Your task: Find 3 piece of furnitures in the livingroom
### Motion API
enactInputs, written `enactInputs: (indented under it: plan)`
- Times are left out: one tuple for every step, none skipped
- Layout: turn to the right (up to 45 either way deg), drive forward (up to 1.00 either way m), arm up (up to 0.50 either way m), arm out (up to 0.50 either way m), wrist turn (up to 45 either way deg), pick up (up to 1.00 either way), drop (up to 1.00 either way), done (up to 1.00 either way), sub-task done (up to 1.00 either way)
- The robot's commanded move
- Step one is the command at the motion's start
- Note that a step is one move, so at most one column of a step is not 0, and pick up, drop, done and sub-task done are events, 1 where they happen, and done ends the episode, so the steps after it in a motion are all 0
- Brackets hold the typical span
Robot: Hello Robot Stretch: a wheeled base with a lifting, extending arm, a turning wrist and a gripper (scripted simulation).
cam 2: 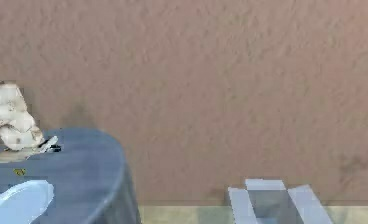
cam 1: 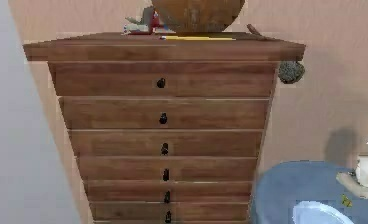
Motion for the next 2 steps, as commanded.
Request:
enactInputs:
  plan:
    - [-45.0, 0.0, 0.0, 0.0, 0.0, 0.0, 0.0, 0.0, 0.0]
    - [-45.0, 0.0, 0.0, 0.0, 0.0, 0.0, 0.0, 0.0, 0.0]
